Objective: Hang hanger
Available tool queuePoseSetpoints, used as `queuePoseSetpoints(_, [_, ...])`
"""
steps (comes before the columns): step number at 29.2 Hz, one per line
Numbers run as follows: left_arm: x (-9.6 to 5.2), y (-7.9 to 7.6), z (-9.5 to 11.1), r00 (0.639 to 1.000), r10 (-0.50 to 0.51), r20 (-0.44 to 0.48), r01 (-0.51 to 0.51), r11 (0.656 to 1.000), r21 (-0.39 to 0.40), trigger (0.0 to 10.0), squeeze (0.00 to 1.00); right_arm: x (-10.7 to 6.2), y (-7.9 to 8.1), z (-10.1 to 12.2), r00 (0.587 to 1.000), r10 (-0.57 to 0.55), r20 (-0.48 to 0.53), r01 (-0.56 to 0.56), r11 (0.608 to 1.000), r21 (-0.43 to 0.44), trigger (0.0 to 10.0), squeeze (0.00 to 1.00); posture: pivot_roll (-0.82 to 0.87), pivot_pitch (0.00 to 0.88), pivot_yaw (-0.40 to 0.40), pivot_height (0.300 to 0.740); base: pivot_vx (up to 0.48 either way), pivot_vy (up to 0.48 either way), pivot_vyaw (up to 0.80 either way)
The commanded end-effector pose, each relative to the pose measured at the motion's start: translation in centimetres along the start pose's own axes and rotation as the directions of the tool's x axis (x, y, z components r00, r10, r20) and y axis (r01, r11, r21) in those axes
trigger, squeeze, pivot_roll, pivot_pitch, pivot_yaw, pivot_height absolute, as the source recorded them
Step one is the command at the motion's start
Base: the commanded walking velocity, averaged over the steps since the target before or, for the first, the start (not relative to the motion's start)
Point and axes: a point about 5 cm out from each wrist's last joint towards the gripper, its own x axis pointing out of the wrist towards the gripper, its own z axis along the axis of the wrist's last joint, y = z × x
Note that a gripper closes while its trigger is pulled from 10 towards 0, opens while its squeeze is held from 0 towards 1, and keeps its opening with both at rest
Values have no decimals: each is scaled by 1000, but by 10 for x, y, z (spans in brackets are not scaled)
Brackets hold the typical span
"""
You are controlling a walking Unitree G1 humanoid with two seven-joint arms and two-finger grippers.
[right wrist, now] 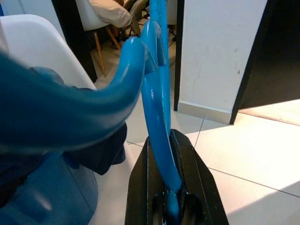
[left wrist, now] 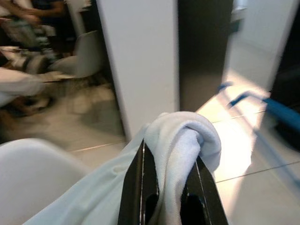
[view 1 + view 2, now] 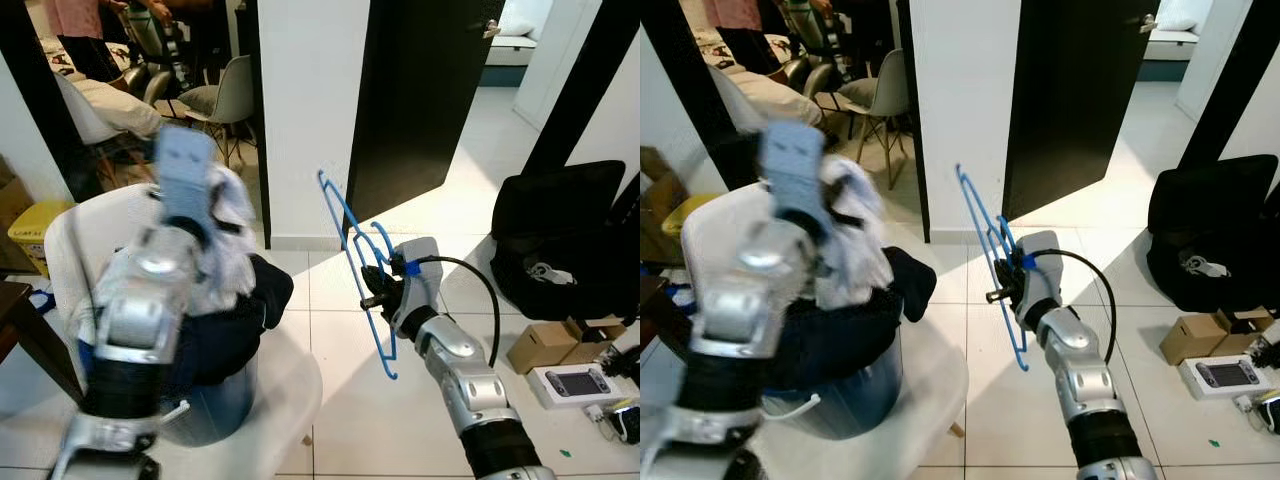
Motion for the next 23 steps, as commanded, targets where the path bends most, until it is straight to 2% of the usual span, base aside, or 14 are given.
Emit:
queuePoseSetpoints(1, [1, -5, 28, 992, -54, 115, 61, 997, -57, 0, 0, 1, 0, -1, 1000, 3, -9, -3, 1000, 11, 10000, 0, 7, 18, -17, 740, 0, 0, 0])
queuePoseSetpoints(3, [0, -21, 64, 943, -184, 276, 237, 956, -175, 0, 0, 2, 1, -1, 1000, 4, -7, -4, 1000, 13, 10000, 0, 9, 14, -16, 740, 0, 0, 0])
queuePoseSetpoints(6, [-1, -29, 84, 904, -227, 362, 320, 921, -224, 0, 0, 2, 1, -1, 1000, 5, -6, -5, 1000, 13, 10000, 0, 8, 13, -13, 740, 0, 0, 0])
queuePoseSetpoints(7, [-3, -34, 100, 866, -253, 432, 393, 878, -274, 0, 0, 2, 1, -1, 1000, 4, -5, -4, 1000, 13, 10000, 0, 9, 13, -13, 740, 0, 0, 0])
queuePoseSetpoints(9, [-3, -34, 100, 866, -253, 432, 393, 878, -274, 0, 0, 2, 1, -1, 1000, 4, -5, -4, 1000, 13, 10000, 0, 9, 13, -13, 740, 0, 0, 0])
queuePoseSetpoints(10, [-5, -37, 112, 835, -254, 489, 444, 835, -324, 0, 0, 3, 1, -1, 1000, 4, -5, -4, 1000, 13, 10000, 0, 8, 11, -12, 740, 0, 0, 0])
queuePoseSetpoints(12, [-3, -35, 114, 838, -229, 496, 439, 822, -363, 0, 0, 3, 1, -1, 1000, 2, -4, -2, 1000, 13, 10000, 0, 6, 13, -8, 740, 0, 0, 0])
queuePoseSetpoints(16, [3, -22, 97, 896, -147, 419, 330, 852, -406, 0, 0, 2, 1, -1, 1000, 0, -3, 0, 1000, 13, 10000, 0, 4, 17, -8, 740, 0, 0, 0])
queuePoseSetpoints(17, [5, -8, 78, 939, -73, 336, 220, 880, -422, 0, 0, 2, 1, -1, 1000, -1, -3, 1, 1000, 13, 10000, 0, 4, 18, -8, 740, 0, 0, 0])
queuePoseSetpoints(18, [5, -8, 78, 939, -73, 336, 220, 880, -422, 0, 0, 2, 1, -1, 1000, -1, -3, 1, 1000, 13, 10000, 0, 4, 18, -8, 740, 0, 0, 0])
queuePoseSetpoints(19, [4, 7, 60, 965, 4, 261, 112, 897, -428, 0, 0, 2, 0, -1, 1000, -1, -2, 1, 1000, 13, 10000, 0, 6, 22, -13, 740, 0, 0, 0])
queuePoseSetpoints(20, [4, 7, 60, 965, 4, 261, 112, 897, -428, 0, 0, 2, 0, -1, 1000, -1, -2, 1, 1000, 13, 10000, 0, 6, 22, -13, 740, 0, 0, 0])
queuePoseSetpoints(22, [-5, 38, 28, 981, 153, 116, -96, 915, -392, 0, 0, 1, 0, -1, 1000, 2, -4, -2, 1000, 13, 10000, 0, 7, 24, -16, 740, 0, 0, 0])
queuePoseSetpoints(23, [-5, 38, 28, 981, 153, 116, -96, 915, -392, 0, 0, 1, 0, -1, 1000, 2, -4, -2, 1000, 13, 10000, 0, 7, 24, -16, 740, 0, 0, 0])
